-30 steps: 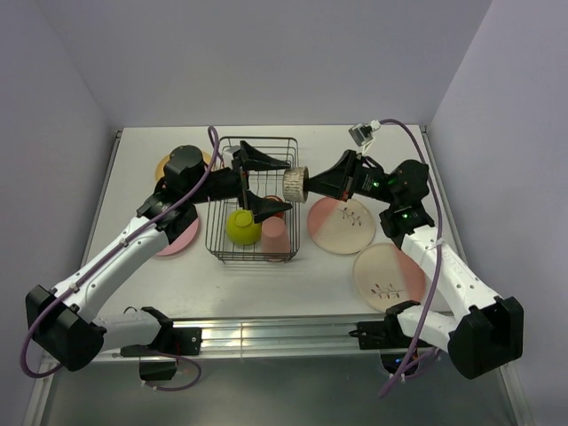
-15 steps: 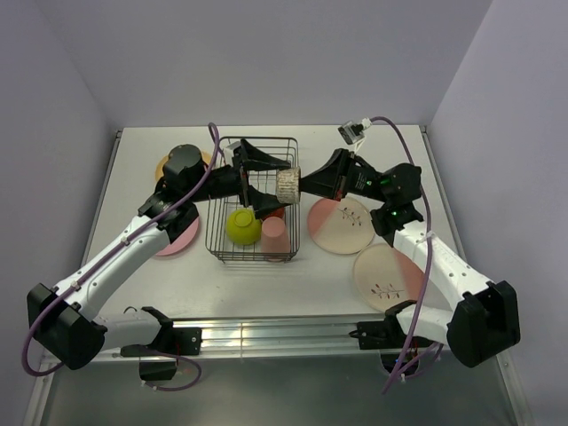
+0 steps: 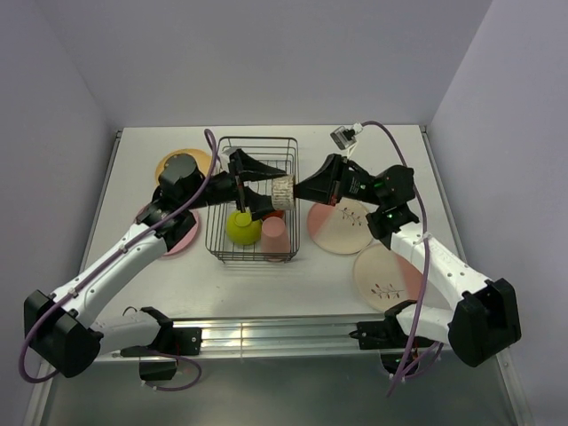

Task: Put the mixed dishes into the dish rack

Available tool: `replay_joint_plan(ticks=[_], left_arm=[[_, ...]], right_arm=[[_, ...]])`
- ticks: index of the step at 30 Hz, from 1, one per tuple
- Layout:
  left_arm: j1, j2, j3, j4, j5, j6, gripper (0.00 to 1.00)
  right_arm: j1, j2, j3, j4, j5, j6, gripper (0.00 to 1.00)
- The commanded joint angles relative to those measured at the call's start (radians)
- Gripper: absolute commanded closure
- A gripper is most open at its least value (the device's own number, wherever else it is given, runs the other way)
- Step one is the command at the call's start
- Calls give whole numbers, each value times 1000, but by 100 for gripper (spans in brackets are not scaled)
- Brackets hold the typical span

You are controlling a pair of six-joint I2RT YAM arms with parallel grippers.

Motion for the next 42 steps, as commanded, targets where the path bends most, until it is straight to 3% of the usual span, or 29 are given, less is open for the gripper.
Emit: replay_joint_plan(ticks=[1, 2, 4, 6, 7, 8, 9, 10, 11, 14, 16, 20, 28, 42], left_arm=[[18, -60, -12, 29, 25, -219, 100], [27, -72, -8, -6, 31, -173, 100], [70, -86, 3, -112, 51, -83, 100], [120, -105, 50, -258, 66, 32, 100], [186, -105, 76, -468, 74, 113, 100], [220, -94, 113, -593, 65, 301, 100], [255, -80, 192, -708, 51, 403, 100], [312, -59, 236, -832, 27, 518, 100], [329, -9, 330, -1069, -69, 720, 100], [326, 79, 449, -1336, -258, 977, 100], [317, 93, 446, -1375, -395, 1039, 100], [302, 89, 359, -1369, -493, 1110, 100], [162, 121, 293, -1331, -725, 1128, 100], [76, 315, 356, -1269, -826, 1156, 100]], right_arm=[[-1, -15, 23, -109, 47, -62, 95], [-1, -23, 39, -155, 52, -113, 66], [-1, -43, 63, -335, 90, -220, 34], [-8, -60, 114, -590, 143, -312, 22], [-10, -69, 134, -681, 220, -361, 20], [-11, -84, 182, -778, 275, -457, 19], [-15, -91, 204, -943, 330, -496, 18], [-18, -95, 221, -1004, 375, -528, 18], [-22, -103, 258, -1063, 454, -579, 18], [-42, -124, 286, -1197, 529, -630, 18], [-51, -138, 292, -1239, 539, -647, 18], [-56, -170, 286, -1268, 553, -664, 18], [-71, -195, 264, -1291, 532, -676, 18], [-88, -233, 235, -1361, 549, -717, 19]])
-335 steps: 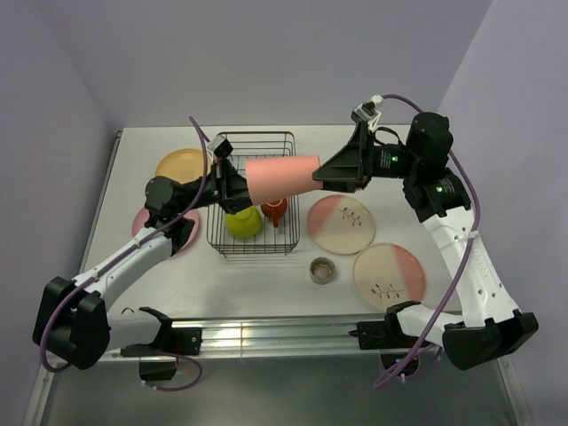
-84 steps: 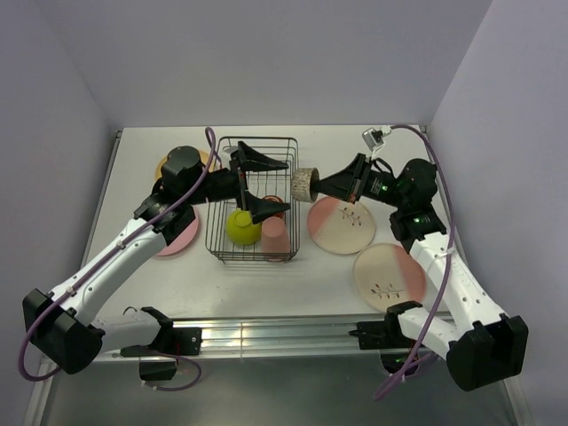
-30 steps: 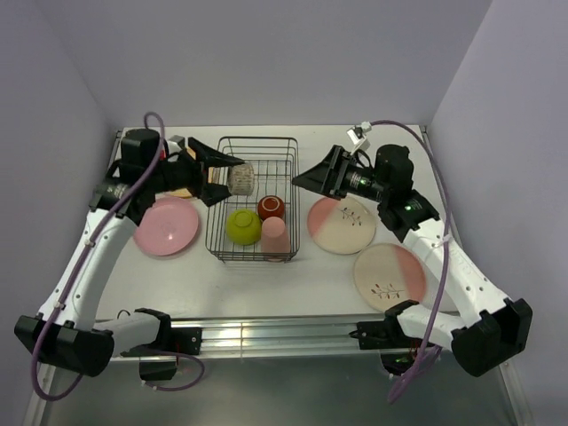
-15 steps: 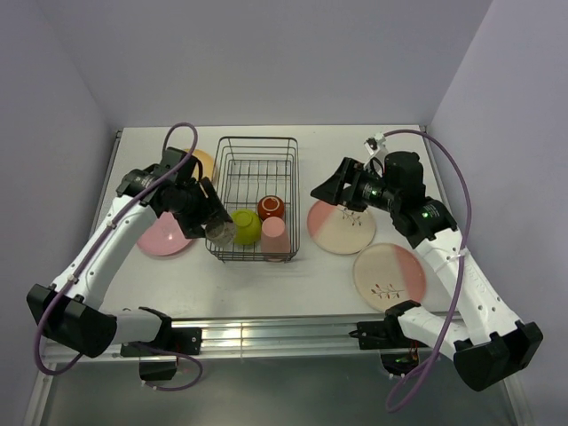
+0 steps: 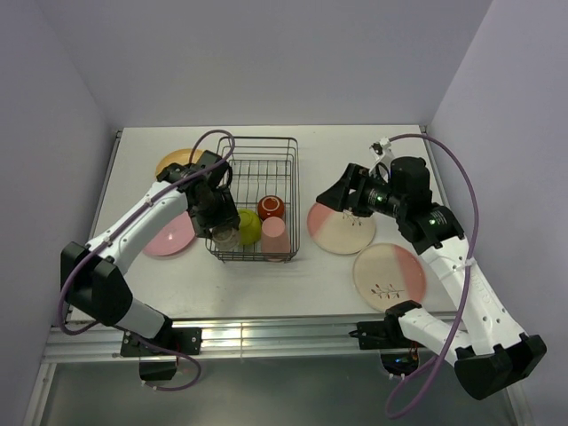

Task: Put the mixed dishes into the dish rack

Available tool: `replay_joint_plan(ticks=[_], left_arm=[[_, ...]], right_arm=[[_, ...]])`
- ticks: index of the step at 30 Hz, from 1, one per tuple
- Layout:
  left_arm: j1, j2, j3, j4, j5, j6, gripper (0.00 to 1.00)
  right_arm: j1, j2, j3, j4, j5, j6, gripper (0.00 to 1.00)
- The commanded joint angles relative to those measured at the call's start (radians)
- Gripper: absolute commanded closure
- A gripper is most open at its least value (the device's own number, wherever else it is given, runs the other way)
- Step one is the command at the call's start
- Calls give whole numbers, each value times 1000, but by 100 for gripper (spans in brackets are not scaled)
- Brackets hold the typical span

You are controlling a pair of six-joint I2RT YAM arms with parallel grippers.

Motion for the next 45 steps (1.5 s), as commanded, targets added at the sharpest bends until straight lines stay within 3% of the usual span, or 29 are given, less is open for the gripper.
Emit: replay_joint_plan(ticks=[1, 18, 39, 42, 43, 45], left_arm=[[-19, 32, 62, 40, -46, 30, 100], [-124, 190, 62, 74, -150, 15, 100], [-137, 258, -35, 207, -277, -16, 100], [-137, 258, -32, 221, -299, -20, 87], [-137, 258, -28, 224, -301, -20, 70], [-137, 258, -24, 223, -304, -28, 53]], right_arm=[[-12, -30, -3, -30, 23, -43, 19], [-39, -30, -20, -181, 82, -100, 19], [-44, -103, -170, -297, 174, -109, 19], [-44, -108, -175, -297, 189, -108, 19], [-44, -109, -173, -299, 194, -109, 19], [-45, -117, -176, -299, 192, -111, 19]])
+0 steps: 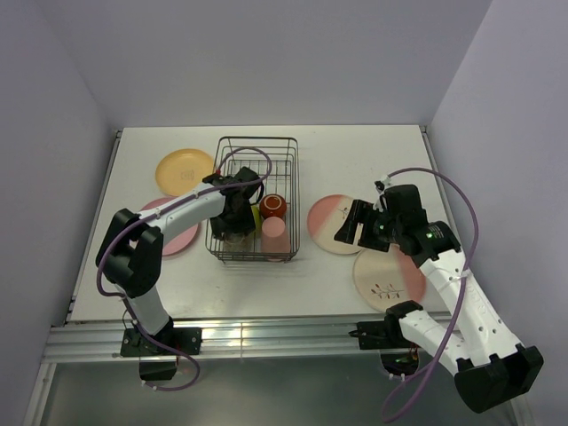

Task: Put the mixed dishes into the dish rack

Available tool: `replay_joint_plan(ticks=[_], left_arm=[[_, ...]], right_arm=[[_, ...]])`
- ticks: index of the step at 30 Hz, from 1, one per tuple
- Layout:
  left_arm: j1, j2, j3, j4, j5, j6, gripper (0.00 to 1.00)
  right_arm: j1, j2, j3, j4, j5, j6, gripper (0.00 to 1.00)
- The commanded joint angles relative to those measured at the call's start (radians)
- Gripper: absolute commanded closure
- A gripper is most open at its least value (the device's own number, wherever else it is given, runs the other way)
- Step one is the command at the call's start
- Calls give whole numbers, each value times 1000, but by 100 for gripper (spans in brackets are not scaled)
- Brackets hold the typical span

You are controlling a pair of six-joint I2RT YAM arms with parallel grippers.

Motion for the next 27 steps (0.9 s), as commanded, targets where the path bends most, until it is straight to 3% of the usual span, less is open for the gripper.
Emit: replay_joint_plan(ticks=[1, 6, 11, 12, 15, 19, 27], left_arm=[[-5, -7, 11, 30, -38, -24, 50], [-5, -14, -25, 36, 7, -47, 20], [-5, -40, -28, 10, 16, -71, 10], [-5, -71, -32, 1, 15, -82, 4], [-5, -157, -45, 1, 11, -116, 2], [-5, -235, -13, -37, -57, -139, 1], [-5, -388, 100, -22, -167, -70, 1]], right_arm=[[-9, -26, -1, -2, 24, -17, 19], [-12, -7, 13, -21, 21, 3, 19], [-16, 11, 33, -30, 24, 49, 19], [-16, 9, 34, -30, 26, 59, 19], [-16, 6, 33, -28, 27, 99, 19], [-17, 3, 53, -94, 156, 145, 19], [-74, 40, -48, -76, 242, 204, 18]])
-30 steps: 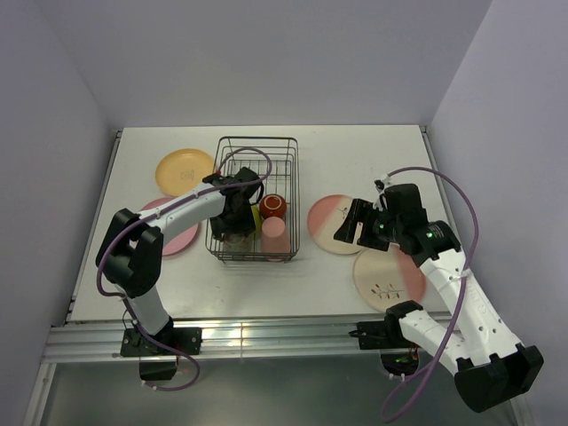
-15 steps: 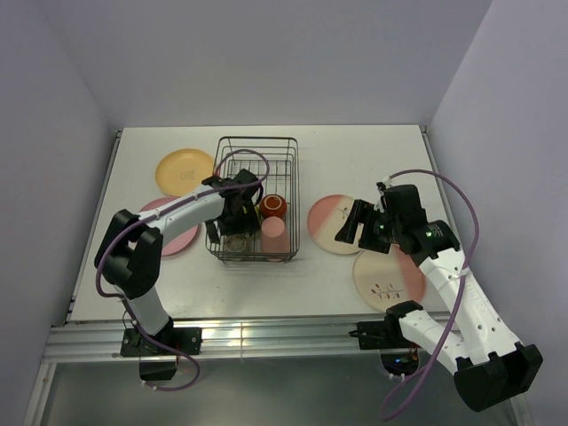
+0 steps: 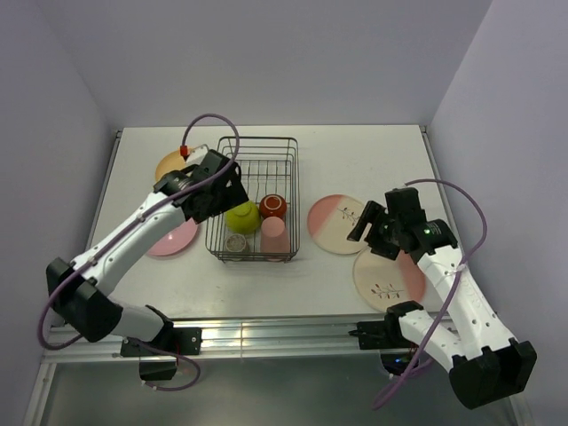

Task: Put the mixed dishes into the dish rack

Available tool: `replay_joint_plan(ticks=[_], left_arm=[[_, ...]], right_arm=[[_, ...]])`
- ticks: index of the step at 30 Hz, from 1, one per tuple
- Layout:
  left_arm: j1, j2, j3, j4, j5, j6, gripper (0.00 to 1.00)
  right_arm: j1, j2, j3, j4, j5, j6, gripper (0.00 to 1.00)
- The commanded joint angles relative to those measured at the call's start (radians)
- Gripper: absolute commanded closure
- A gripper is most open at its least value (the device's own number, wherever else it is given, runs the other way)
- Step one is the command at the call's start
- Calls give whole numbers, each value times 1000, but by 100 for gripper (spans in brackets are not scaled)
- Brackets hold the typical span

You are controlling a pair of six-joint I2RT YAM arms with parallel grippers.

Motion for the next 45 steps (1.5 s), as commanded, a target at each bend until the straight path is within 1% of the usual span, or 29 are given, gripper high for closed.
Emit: replay_joint_plan(ticks=[1, 4, 5, 8, 10, 12, 13, 15, 16, 17, 19, 21, 24, 25, 26, 28, 30, 32, 38, 39, 40, 42, 43, 45], left_arm=[[-5, -99, 29, 40, -56, 36, 1], [-7, -167, -32, 112, 21, 45, 1], [-5, -205, -78, 155, 79, 52, 2], [-10, -265, -155, 215, 164, 81, 4], [-23, -286, -175, 221, 248, 92, 5], [-33, -320, -206, 227, 320, 121, 7], [-48, -331, -215, 224, 334, 126, 8], [-56, -360, -221, 207, 365, 152, 9], [-62, -371, -217, 162, 392, 155, 9], [-66, -400, -215, 149, 403, 161, 9], [-68, -436, -210, 128, 429, 180, 9], [-68, -501, -183, 75, 409, 209, 8], [-68, -530, -169, 63, 429, 218, 8], [-66, -538, -168, 66, 446, 211, 8], [-66, -555, -178, 95, 502, 206, 8], [-66, -570, -198, 136, 555, 191, 8], [-68, -587, -238, 199, 624, 180, 8], [-66, -585, -275, 238, 664, 181, 8], [-66, -517, -295, 264, 687, 209, 8], [-68, -510, -293, 262, 685, 214, 8], [-68, -501, -289, 261, 675, 214, 8], [-68, -493, -284, 264, 669, 214, 8], [-66, -492, -280, 267, 664, 218, 8], [-66, -475, -261, 267, 653, 221, 8]], right_arm=[[-44, 17, -58, 20, 60, 38, 19], [-82, 20, -162, 102, -11, 33, 18], [-85, 25, -217, 127, -32, 42, 19], [-88, 46, -291, 219, -60, 59, 21], [-87, 43, -287, 241, 39, 76, 22], [-88, 43, -244, 258, 139, 58, 22], [-88, 69, -230, 291, 161, 27, 21], [-91, 140, -143, 273, 222, 3, 21], [-94, 217, -92, 220, 222, -29, 21], [-93, 241, -13, 212, 207, -45, 21], [-97, 278, 28, 239, 196, -78, 21], [-108, 343, 123, 213, 210, -97, 21], [-136, 434, 164, 207, 213, -118, 21], [-154, 501, 183, 207, 203, -137, 21], [-172, 535, 193, 207, 169, -149, 21], [-199, 617, 204, 212, 187, -175, 22], [-206, 655, 201, 235, 176, -197, 24], [-209, 713, 206, 250, 183, -204, 25], [-220, 796, 155, 336, 172, -186, 26], [-220, 806, 142, 375, 164, -182, 26], [-219, 813, 111, 392, 144, -178, 27], [-220, 844, 100, 405, 146, -159, 29], [-220, 846, 89, 420, 120, -154, 37], [-219, 824, 71, 443, 120, -134, 44]])
